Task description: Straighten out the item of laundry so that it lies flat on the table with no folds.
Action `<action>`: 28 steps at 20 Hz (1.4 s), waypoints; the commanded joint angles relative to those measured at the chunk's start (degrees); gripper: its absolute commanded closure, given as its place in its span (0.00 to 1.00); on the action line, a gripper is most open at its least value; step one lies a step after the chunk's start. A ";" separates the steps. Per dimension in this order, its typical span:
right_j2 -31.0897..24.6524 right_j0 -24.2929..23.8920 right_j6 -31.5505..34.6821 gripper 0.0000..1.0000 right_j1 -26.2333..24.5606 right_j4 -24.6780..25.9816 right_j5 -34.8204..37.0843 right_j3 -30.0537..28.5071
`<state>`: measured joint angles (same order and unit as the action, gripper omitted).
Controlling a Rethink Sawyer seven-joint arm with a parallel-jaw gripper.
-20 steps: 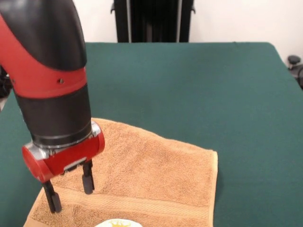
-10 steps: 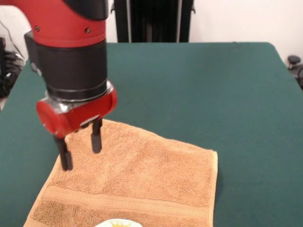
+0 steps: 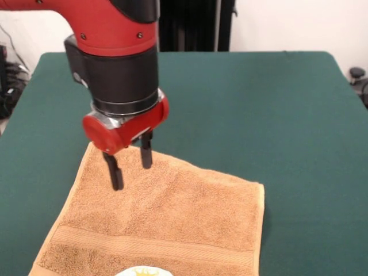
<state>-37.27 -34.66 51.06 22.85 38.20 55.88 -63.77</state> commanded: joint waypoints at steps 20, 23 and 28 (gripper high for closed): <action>2.35 5.54 3.40 0.00 -3.38 -3.02 -4.79 -13.08; 2.57 5.60 3.09 0.00 -3.63 -2.42 -5.86 -12.99; 3.37 6.35 3.13 0.00 -4.59 -0.57 -9.81 -12.16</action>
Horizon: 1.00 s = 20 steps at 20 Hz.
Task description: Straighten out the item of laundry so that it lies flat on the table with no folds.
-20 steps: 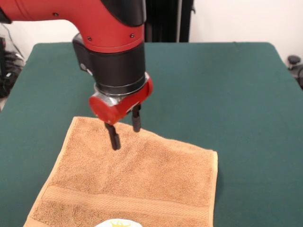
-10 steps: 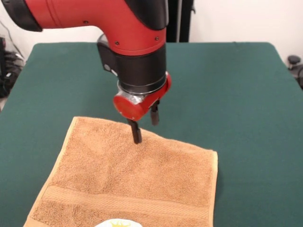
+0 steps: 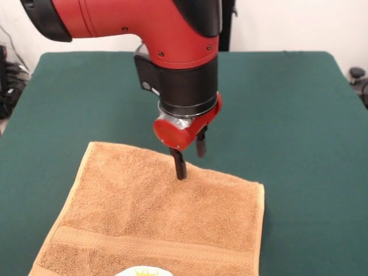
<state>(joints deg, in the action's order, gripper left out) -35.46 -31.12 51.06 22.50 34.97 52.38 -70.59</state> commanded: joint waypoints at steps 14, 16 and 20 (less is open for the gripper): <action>3.16 3.66 5.43 0.00 -8.98 2.04 -10.07 -2.74; 3.01 3.62 4.61 0.00 -9.69 2.40 -10.76 -2.49; 3.56 3.86 5.45 0.00 -10.73 2.63 -12.50 -2.35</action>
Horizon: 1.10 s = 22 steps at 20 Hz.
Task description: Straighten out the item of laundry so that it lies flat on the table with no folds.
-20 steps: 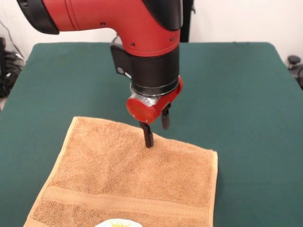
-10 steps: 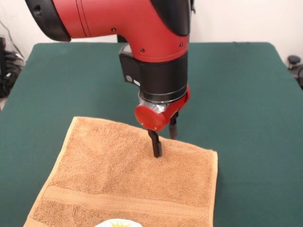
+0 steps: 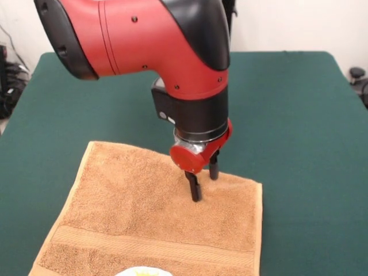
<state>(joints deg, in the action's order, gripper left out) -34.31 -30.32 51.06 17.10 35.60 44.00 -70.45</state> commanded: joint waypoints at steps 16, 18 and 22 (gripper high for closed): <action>4.77 4.92 7.17 1.00 -6.90 1.81 -7.16 -1.99; 3.88 4.54 4.23 1.00 -6.81 2.97 -8.36 -2.34; 6.24 5.69 8.54 1.00 -5.72 -0.07 -4.02 -2.80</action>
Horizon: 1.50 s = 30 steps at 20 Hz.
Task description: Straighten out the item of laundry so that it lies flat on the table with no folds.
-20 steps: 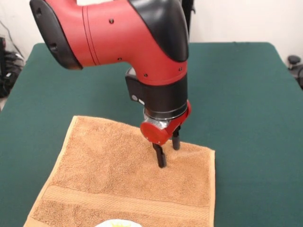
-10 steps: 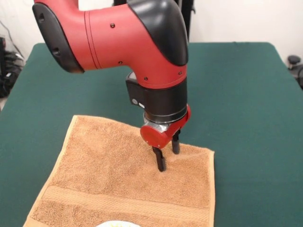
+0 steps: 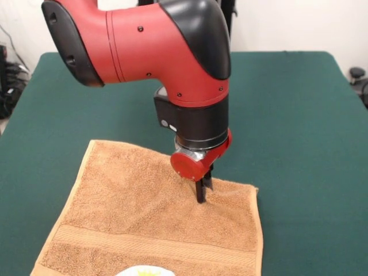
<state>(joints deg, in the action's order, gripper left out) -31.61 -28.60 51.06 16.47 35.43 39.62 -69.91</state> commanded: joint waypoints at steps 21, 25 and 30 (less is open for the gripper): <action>11.99 8.33 18.63 1.00 0.02 -6.53 -2.09 -20.02; 14.76 10.76 21.39 1.00 1.04 -7.91 -3.76 -21.94; 16.38 12.57 21.40 1.00 1.54 -10.06 -4.46 -23.48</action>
<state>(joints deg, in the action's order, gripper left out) -18.09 -20.26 53.47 21.77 28.23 33.96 -79.51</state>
